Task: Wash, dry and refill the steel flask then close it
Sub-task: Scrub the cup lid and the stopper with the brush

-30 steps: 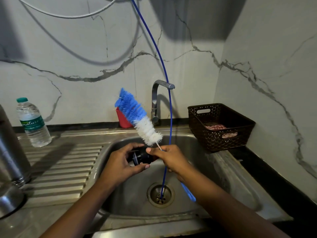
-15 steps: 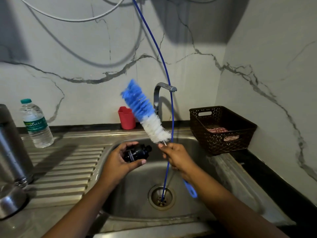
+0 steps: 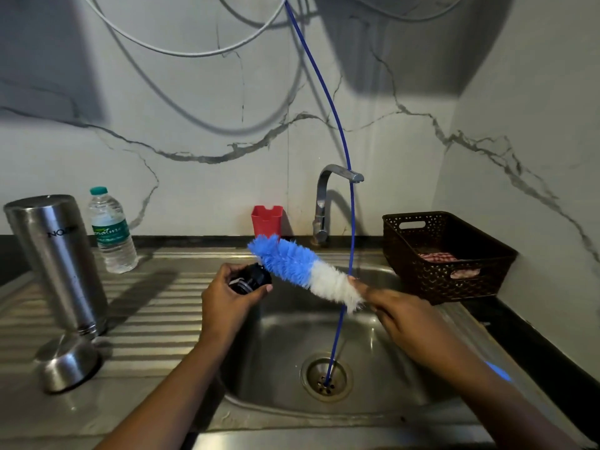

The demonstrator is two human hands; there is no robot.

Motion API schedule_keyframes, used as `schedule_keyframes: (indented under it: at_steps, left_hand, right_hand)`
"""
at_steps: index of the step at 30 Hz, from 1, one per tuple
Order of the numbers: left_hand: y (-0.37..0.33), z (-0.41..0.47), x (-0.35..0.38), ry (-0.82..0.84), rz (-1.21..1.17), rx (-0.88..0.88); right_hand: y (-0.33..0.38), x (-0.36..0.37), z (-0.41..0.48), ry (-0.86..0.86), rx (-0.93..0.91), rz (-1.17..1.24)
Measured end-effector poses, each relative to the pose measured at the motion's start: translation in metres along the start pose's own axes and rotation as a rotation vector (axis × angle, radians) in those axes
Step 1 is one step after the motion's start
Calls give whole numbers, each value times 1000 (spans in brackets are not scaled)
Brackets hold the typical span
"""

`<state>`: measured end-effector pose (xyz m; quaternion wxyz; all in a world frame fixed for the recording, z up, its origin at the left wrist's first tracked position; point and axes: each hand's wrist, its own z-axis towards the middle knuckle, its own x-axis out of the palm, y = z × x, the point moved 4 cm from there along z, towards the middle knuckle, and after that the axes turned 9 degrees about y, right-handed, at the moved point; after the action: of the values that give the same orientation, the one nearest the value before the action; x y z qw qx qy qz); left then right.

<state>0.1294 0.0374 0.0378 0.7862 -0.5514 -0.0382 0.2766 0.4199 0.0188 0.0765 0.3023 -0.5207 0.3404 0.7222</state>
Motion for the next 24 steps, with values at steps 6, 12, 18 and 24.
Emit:
schedule_keyframes:
  at_steps: [6, 12, 18, 24]
  left_hand:
    - [-4, -4, 8, 4, 8, 1]
    - [0, -2, 6, 18, 7, -5]
    - [0, 0, 5, 4, -19, -10]
    - [-2, -4, 12, 57, 14, 30]
  right_hand:
    - [14, 21, 10, -15, -19, 36]
    - [14, 9, 6, 26, -37, 37]
    - [19, 9, 5, 90, -18, 55]
    - [24, 14, 9, 49, 36, 49]
